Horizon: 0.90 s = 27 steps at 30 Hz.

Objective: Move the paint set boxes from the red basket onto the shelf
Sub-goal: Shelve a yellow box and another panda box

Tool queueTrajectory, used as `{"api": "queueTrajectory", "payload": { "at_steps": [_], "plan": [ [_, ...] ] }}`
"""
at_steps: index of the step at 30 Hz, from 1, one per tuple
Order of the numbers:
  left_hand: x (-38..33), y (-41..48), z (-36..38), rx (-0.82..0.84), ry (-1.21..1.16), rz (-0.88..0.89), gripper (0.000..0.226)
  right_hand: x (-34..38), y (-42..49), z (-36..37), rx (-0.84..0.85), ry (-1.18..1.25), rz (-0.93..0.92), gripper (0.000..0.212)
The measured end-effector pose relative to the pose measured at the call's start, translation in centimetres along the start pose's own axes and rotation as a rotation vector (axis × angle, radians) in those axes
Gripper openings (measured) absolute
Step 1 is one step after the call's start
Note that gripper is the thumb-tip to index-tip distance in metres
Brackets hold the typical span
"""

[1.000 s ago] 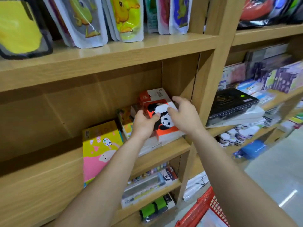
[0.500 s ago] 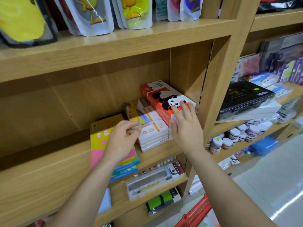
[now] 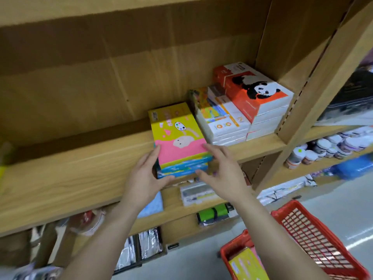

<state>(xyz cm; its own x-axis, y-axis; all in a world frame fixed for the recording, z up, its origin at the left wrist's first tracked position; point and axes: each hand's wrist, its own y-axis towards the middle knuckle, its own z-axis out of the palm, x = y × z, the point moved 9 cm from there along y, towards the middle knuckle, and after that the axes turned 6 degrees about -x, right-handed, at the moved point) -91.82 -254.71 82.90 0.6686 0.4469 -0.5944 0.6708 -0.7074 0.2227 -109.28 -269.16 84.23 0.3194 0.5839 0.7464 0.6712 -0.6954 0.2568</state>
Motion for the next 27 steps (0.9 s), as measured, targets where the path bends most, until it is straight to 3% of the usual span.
{"api": "queueTrajectory", "payload": {
  "at_steps": [3, 5, 9, 15, 20, 27],
  "plan": [
    [-0.8, 1.3, 0.6, -0.066, -0.018, 0.003, 0.104, -1.6, 0.0, -0.9, -0.117, -0.001, 0.09, 0.077],
    [-1.4, 2.2, 1.1, -0.103, -0.027, -0.024, 0.105, -2.6, 0.1, -1.5, -0.194, -0.009, 0.153, 0.072],
    [-1.9, 3.3, 1.8, -0.134, 0.032, -0.102, 0.108, -3.0, 0.9, -1.3, -0.194, -0.123, 0.172, 0.056],
    [-1.1, 3.4, 1.4, -0.039, 0.022, -0.041, 0.094, -2.6, 2.1, -1.4, -0.307, -0.27, 0.236, 0.037],
    [-0.5, 4.2, 1.6, -0.052, 0.137, -0.052, 0.098, -2.7, 2.8, -1.4, -0.354, -0.317, 0.334, 0.034],
    [-1.1, 3.5, 1.2, 0.016, -0.035, -0.029, 0.094, -2.0, 1.8, -1.2, -0.325, -0.244, 0.352, 0.035]
  ]
}}
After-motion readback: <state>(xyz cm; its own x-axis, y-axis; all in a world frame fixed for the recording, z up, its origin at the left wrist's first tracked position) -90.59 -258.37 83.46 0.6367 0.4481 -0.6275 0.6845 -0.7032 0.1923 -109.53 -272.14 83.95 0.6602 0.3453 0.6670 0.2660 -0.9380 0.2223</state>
